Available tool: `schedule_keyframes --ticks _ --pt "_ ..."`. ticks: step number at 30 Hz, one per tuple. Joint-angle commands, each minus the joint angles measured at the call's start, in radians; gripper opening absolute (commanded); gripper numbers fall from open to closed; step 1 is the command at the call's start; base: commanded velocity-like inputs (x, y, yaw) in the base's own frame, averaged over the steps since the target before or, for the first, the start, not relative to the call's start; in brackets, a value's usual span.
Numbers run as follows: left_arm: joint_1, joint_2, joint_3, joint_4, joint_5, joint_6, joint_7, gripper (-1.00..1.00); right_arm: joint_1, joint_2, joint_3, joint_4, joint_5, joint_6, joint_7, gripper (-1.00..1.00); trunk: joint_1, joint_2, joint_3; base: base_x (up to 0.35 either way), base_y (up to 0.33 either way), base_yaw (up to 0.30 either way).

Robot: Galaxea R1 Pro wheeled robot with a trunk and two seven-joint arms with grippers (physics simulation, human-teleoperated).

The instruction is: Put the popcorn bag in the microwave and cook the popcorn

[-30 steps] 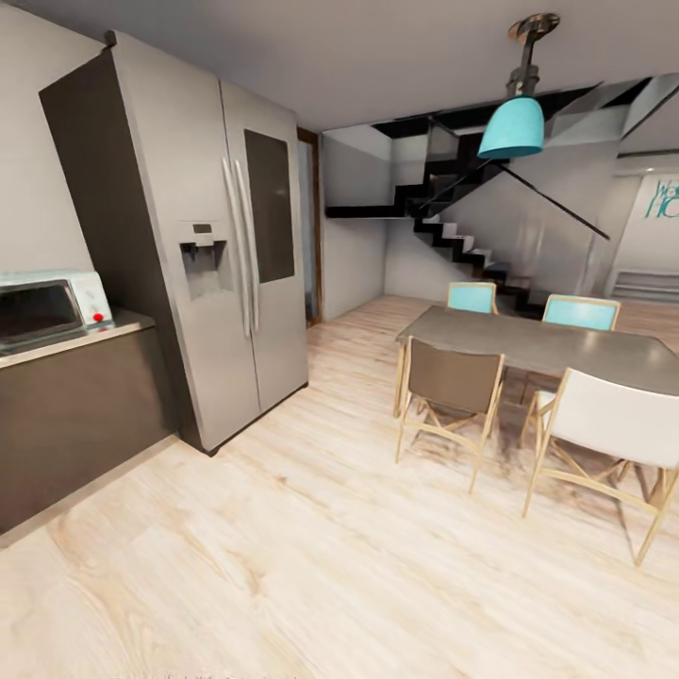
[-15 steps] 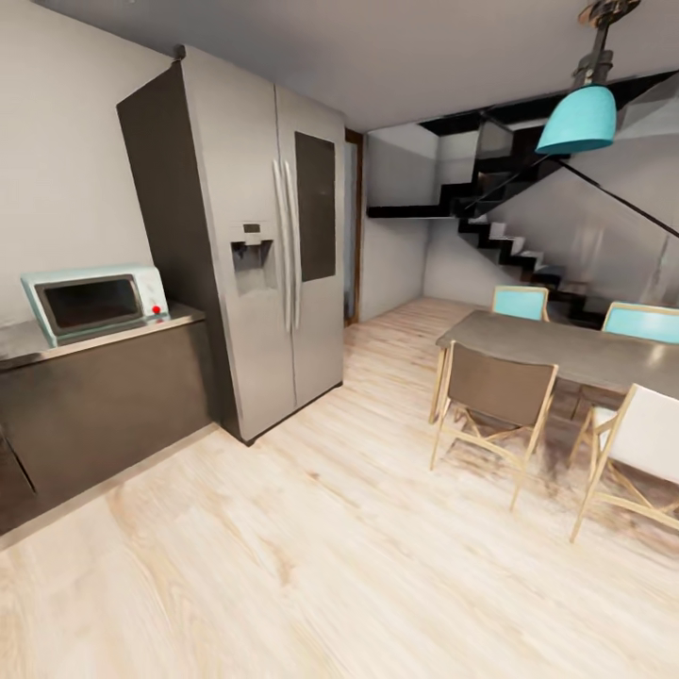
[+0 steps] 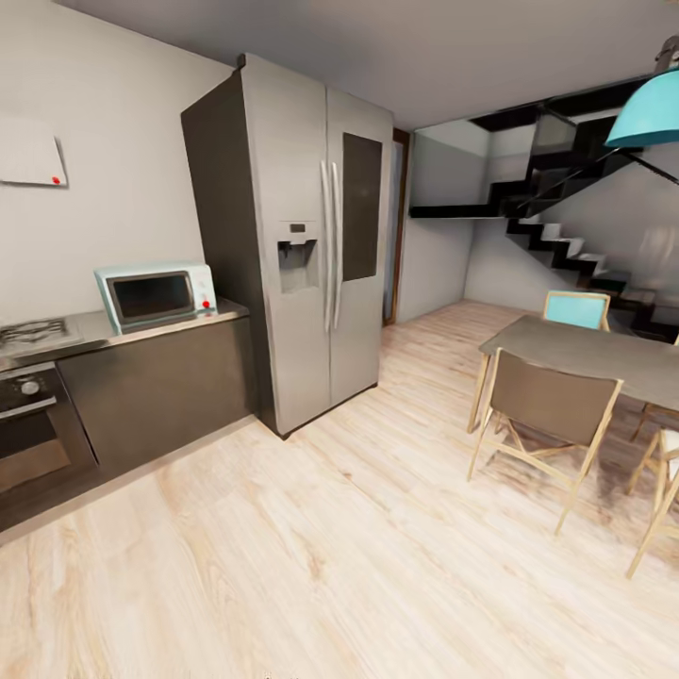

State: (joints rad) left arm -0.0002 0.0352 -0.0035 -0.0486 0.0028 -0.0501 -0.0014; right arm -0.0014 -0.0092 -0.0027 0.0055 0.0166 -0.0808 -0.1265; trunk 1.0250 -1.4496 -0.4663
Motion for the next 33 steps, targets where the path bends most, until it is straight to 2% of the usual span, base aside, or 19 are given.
schedule_keyframes --ticks 1,24,33 --pt "0.0 0.0 0.0 0.0 0.0 -0.002 0.0 1.0 0.0 0.0 0.0 0.001 0.002 -0.004 -0.002 1.0 0.0 0.0 -0.001 0.0 0.0 0.277" --pt "0.0 0.0 -0.001 -0.001 0.0 -0.002 0.0 1.0 0.0 0.0 -0.004 0.001 0.003 -0.004 -0.007 1.0 0.0 0.0 -0.001 0.0 0.0 0.277" --pt "0.0 -0.005 0.008 -0.003 0.0 -0.004 0.0 1.0 0.0 -0.001 -0.01 0.001 -0.012 -0.004 -0.009 1.0 0.0 0.0 0.002 0.0 0.0 0.276"
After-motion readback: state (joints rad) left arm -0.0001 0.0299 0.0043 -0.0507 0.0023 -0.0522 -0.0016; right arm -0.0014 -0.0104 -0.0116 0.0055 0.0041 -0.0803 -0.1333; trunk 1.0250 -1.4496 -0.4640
